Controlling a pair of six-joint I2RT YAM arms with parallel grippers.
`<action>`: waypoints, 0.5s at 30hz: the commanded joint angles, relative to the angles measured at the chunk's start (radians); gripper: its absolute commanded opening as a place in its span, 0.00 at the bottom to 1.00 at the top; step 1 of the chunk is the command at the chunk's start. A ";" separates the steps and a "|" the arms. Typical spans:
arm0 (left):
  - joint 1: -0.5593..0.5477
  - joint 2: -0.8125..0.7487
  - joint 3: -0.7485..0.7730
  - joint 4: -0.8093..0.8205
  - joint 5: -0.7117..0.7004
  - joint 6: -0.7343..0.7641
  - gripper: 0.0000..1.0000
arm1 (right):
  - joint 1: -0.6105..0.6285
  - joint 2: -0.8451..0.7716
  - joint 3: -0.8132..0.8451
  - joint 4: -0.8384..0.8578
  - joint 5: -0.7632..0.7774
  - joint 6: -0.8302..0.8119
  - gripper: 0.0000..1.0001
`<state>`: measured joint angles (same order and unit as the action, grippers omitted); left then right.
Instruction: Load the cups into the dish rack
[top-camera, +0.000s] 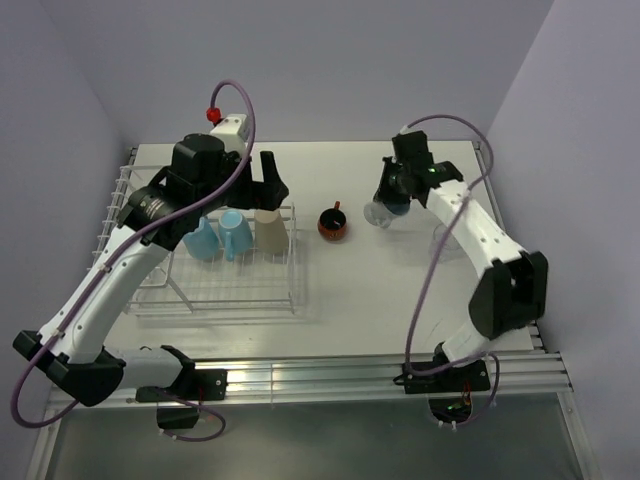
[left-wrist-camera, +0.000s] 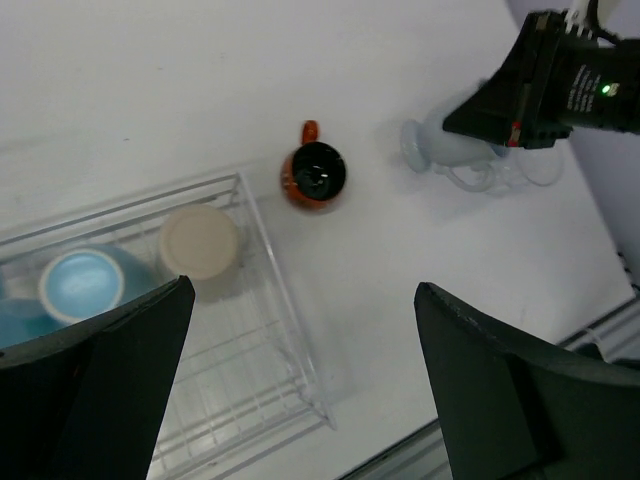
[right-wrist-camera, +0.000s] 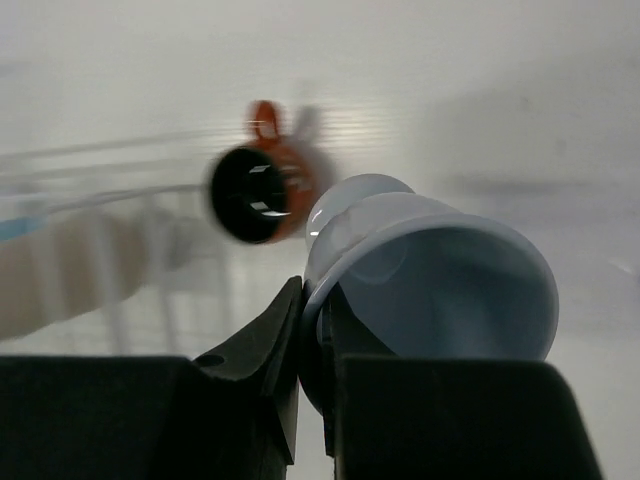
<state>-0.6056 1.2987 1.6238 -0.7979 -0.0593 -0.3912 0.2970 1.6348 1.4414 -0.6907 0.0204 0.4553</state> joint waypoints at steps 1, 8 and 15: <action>-0.003 -0.064 -0.062 0.194 0.209 -0.029 0.99 | 0.010 -0.219 -0.019 0.109 -0.258 0.042 0.00; -0.002 -0.099 -0.157 0.325 0.308 -0.057 0.99 | 0.010 -0.470 -0.265 0.482 -0.703 0.302 0.00; -0.003 -0.121 -0.183 0.411 0.391 -0.074 0.99 | 0.013 -0.570 -0.472 0.961 -0.881 0.670 0.00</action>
<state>-0.6056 1.2129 1.4445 -0.4973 0.2554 -0.4500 0.3092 1.1019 1.0069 -0.0917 -0.7219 0.9039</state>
